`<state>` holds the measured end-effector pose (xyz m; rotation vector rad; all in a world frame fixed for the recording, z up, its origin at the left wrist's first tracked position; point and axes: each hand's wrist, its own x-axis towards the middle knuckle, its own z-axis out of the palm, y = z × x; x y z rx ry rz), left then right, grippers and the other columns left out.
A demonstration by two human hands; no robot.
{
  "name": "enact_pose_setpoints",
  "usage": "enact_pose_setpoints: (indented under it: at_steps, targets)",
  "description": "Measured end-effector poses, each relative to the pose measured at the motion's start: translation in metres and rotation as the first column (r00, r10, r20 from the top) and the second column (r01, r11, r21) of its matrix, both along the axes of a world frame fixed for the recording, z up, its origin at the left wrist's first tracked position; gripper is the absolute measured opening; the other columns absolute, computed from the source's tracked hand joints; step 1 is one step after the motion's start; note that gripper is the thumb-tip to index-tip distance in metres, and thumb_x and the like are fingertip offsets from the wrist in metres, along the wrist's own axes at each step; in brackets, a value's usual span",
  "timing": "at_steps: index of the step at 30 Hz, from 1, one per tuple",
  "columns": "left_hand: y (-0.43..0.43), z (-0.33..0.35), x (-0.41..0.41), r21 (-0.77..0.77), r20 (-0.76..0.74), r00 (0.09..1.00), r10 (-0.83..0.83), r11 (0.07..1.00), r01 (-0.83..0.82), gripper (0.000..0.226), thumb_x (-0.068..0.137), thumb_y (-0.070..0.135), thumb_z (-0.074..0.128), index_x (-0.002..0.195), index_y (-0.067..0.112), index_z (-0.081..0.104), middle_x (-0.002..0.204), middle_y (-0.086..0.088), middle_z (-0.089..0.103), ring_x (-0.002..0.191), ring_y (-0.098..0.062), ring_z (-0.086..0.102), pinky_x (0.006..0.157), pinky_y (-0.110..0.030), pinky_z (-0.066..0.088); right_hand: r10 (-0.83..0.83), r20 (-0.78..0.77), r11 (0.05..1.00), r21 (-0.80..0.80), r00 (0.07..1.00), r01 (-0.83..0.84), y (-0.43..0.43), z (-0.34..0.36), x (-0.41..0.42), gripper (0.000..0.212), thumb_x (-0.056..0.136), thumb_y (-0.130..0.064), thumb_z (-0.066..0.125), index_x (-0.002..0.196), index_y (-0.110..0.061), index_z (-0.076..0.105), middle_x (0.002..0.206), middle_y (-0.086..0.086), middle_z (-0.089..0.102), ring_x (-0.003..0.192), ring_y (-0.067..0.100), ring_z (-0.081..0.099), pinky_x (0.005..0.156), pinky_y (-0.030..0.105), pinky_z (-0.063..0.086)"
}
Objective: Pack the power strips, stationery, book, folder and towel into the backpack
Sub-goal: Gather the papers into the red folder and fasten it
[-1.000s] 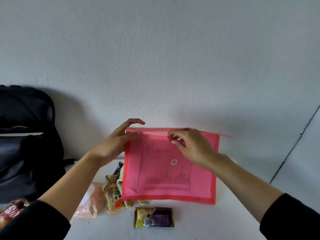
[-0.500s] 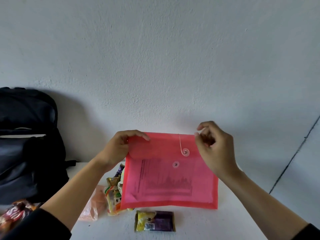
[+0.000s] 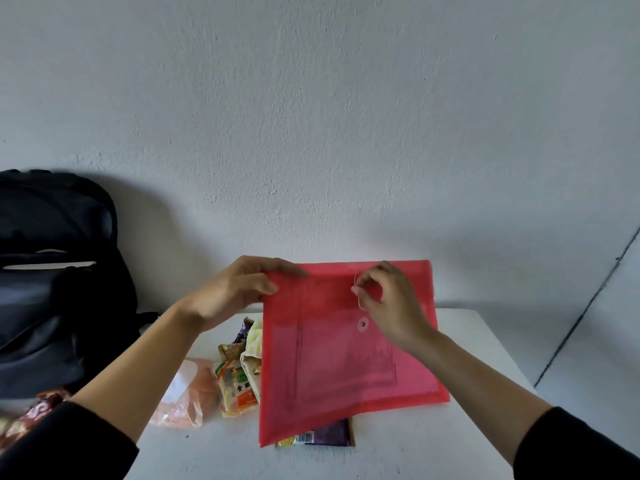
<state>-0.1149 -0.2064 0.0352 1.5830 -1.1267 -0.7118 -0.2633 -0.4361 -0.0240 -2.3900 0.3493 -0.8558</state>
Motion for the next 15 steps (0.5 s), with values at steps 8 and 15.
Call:
enact_pose_setpoints:
  at_steps: [8,15]
  targets:
    - [-0.011,0.018,0.019,0.336,0.131,0.985,0.108,0.93,-0.146,0.069,0.071,0.009,0.092,0.125,0.031,0.057,0.1,-0.005,0.077,0.088,-0.021,0.075,0.079,-0.034,0.057,0.123,0.165,0.948,0.271,0.979,-0.165,0.014,0.027,-0.001,0.015,0.102,-0.003,0.053,0.089,-0.011,0.051,0.074,0.0,0.066,0.063,0.002,0.056,0.062,0.013,0.043]
    - [-0.031,0.018,-0.004,0.66,0.0,0.999,-0.053,0.751,0.04,0.071,0.074,-0.019,0.078,0.135,0.012,0.059,0.119,-0.014,0.072,0.108,-0.029,0.072,0.092,-0.043,0.061,0.303,0.068,0.919,0.242,0.951,-0.31,0.029,0.035,-0.006,0.02,0.097,-0.005,0.063,0.084,-0.019,0.057,0.074,-0.005,0.074,0.069,0.003,0.059,0.069,0.011,0.039]
